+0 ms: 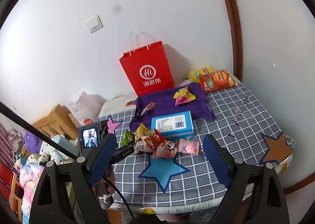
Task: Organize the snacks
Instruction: 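Withdraw both tools from the towel back toward the snack pile, then grasp the blue wrapped snack with right tool while left grasps the green bag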
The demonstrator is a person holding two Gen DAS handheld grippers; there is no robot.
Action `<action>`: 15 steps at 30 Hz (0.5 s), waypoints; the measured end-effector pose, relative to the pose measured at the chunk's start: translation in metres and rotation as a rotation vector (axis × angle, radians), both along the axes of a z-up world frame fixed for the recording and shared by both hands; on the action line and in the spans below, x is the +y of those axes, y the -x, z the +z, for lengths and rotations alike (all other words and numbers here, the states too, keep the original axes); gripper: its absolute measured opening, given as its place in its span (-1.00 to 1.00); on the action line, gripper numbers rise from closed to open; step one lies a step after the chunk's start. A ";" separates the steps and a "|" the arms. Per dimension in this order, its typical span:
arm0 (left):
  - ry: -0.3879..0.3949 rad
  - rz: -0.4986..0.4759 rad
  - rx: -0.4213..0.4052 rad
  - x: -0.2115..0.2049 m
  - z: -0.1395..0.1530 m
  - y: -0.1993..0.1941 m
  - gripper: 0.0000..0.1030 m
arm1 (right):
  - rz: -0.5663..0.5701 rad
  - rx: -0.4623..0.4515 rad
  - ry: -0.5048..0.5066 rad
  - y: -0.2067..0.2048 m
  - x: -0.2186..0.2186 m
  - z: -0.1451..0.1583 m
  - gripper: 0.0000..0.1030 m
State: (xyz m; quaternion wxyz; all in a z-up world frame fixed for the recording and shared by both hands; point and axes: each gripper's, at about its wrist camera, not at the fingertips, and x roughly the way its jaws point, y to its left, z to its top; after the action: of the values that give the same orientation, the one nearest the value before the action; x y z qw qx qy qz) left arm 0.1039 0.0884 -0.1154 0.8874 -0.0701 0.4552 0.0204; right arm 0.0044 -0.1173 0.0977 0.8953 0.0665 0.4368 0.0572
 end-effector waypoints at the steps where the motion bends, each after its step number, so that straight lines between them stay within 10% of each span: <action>1: 0.001 -0.001 0.000 0.000 0.000 0.000 0.13 | -0.002 -0.010 -0.002 0.002 -0.001 0.003 0.72; 15: 0.002 0.007 0.017 0.004 -0.006 -0.003 0.13 | -0.031 0.001 -0.041 -0.010 -0.013 -0.005 0.72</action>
State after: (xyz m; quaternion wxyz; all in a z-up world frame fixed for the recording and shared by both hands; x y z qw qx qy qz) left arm 0.1073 0.0921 -0.1218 0.8834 -0.0722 0.4624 0.0237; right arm 0.0143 -0.1307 0.0926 0.8941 0.0917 0.4351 0.0525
